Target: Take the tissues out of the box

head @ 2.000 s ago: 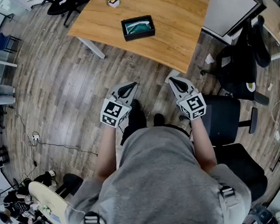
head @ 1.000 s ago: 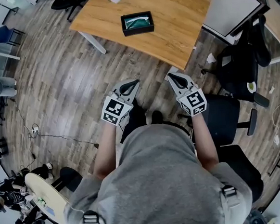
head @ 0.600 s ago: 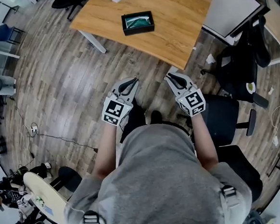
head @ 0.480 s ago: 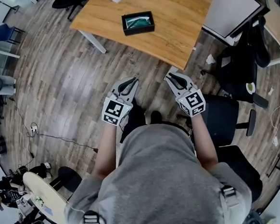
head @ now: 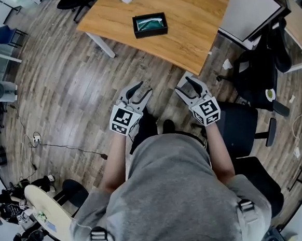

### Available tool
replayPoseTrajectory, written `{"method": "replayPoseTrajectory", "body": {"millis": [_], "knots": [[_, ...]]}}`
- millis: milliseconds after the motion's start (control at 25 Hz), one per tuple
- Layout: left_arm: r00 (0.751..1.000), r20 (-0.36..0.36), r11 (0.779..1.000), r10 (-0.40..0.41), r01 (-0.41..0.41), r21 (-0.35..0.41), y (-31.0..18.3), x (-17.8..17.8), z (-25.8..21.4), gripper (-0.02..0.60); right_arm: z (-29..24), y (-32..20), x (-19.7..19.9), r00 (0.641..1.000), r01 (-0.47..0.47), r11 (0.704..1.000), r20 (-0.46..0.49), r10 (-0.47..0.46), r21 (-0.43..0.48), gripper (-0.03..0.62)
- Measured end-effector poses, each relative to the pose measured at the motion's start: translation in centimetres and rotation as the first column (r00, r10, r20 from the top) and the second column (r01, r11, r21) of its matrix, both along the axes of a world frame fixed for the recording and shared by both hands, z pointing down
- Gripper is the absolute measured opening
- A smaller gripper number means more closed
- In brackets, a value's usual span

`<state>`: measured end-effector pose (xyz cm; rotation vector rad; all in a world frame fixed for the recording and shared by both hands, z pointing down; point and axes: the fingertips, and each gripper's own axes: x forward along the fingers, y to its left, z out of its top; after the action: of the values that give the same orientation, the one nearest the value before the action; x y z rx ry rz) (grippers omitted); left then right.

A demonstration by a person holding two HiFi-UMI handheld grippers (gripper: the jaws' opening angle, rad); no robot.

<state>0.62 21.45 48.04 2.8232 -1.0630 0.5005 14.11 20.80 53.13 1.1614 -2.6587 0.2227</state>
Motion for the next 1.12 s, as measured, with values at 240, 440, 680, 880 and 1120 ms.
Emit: {"method": "replayPoseTrajectory", "body": {"millis": [240,440,680,880,1120], "knots": [[0.999,0.003,0.998,0.039,-0.039,-0.043,0.5,0.7,0.9,0.253,0.1,0.1,-0.5,1.0,0.015,1.0,0.0,-0.015,0.003,0.322],[0.998,0.014,0.997,0.055,-0.054,-0.047,0.4,0.5,1.0,0.273,-0.1,-0.1,-1.0,1.0,0.015,1.0,-0.009,-0.015,0.007,0.336],[0.998,0.005,0.997,0.055,-0.054,-0.047,0.3,0.0,1.0,0.274,0.2,-0.2,-1.4,0.999,0.021,1.0,-0.037,-0.021,0.003,0.337],[0.999,0.011,0.998,0.048,-0.048,-0.049,-0.1,-0.9,1.0,0.273,0.6,-0.4,-2.1,0.998,0.031,0.999,-0.052,-0.031,-0.009,0.337],[0.999,0.008,0.997,0.052,-0.052,-0.058,-1.0,-2.0,1.1,0.273,0.5,-1.4,-3.3,0.997,0.04,0.999,-0.06,-0.041,-0.021,0.333]]}}
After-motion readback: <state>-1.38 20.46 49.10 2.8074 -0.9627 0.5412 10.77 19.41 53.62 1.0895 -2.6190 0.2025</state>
